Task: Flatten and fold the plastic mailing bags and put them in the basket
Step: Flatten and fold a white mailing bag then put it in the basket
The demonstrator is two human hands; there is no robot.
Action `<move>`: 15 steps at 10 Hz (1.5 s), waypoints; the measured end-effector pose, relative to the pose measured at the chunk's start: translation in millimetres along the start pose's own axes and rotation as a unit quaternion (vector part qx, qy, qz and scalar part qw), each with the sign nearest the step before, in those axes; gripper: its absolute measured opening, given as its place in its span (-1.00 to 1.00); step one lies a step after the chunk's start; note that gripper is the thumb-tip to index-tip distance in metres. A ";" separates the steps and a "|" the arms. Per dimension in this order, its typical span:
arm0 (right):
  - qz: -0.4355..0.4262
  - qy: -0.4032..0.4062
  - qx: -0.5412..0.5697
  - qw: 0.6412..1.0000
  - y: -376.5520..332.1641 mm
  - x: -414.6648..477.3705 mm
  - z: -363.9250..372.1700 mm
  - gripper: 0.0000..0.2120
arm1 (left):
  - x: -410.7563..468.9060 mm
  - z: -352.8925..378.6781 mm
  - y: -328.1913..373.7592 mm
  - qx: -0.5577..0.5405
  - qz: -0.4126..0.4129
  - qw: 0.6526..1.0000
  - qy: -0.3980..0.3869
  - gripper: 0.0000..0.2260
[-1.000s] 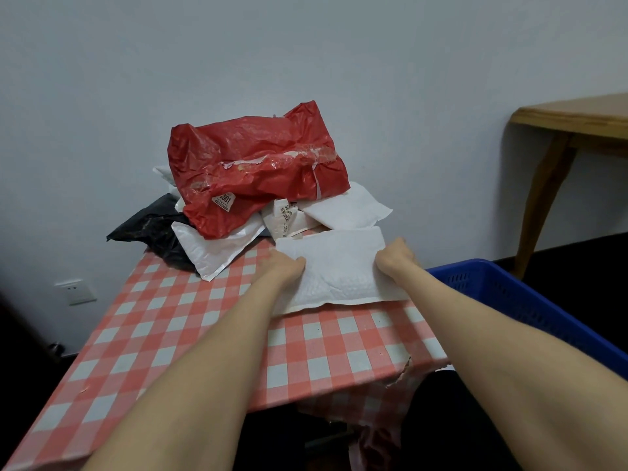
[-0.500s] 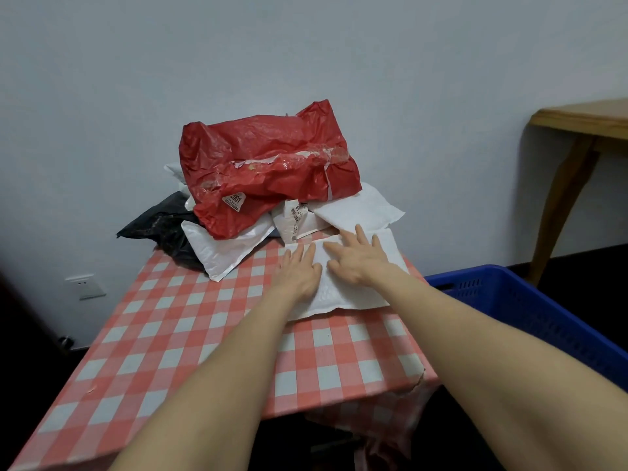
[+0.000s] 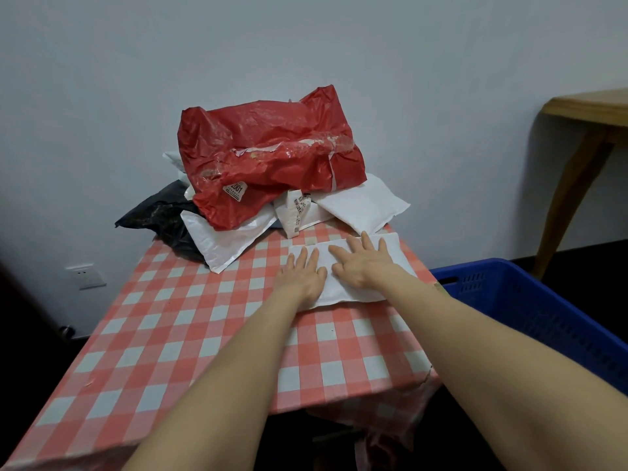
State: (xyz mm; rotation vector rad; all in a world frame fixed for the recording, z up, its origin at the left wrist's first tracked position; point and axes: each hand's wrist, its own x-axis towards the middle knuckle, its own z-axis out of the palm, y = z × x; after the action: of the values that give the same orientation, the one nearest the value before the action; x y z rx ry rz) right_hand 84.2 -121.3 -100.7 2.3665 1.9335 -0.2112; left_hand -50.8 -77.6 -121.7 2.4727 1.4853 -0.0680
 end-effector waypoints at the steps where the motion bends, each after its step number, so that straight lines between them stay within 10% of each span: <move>1: 0.004 -0.012 -0.009 1.000 -0.9 0.5 -0.4 -0.46 | 0.5 -0.1 0.4 0.003 -0.002 1.000 -0.013 -0.52; 13: 0.008 -0.064 0.033 0.997 3.2 4.9 1.8 -0.50 | 8.9 -11.2 5.8 0.058 -0.031 0.995 -0.070 -0.51; 15: 0.033 0.087 0.170 0.981 21.1 6.2 -6.9 -0.52 | 13.2 -20.4 21.7 0.028 -0.025 0.999 0.036 -0.54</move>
State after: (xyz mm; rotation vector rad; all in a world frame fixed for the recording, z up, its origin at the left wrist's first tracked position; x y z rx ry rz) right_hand 106.4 -118.5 -95.4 2.7436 2.0304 -0.3678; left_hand -27.3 -71.0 -100.0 2.5079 1.5960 -0.0305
